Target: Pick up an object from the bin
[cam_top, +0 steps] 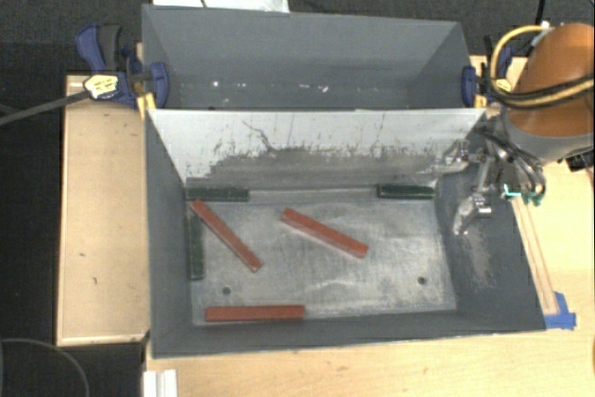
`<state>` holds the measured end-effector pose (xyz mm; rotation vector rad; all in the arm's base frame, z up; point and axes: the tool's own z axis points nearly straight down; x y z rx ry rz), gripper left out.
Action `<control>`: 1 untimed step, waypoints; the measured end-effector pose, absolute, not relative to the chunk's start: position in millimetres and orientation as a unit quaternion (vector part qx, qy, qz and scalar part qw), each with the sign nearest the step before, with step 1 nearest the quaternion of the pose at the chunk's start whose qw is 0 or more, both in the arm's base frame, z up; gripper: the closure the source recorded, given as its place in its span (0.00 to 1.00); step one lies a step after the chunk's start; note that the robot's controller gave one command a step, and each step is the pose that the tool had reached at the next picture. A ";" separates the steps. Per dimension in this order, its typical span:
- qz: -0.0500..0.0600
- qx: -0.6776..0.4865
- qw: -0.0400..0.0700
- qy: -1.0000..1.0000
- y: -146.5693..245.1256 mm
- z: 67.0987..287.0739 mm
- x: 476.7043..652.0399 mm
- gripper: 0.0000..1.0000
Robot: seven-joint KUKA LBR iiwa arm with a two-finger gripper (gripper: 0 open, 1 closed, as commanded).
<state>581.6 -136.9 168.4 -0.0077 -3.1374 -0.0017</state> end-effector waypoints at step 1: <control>0.000 -0.001 -0.002 -1.000 -136.5 172.8 583.5 0.00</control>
Offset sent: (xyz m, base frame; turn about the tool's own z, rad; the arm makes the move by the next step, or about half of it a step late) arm -0.0321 0.1137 -0.0340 -0.1877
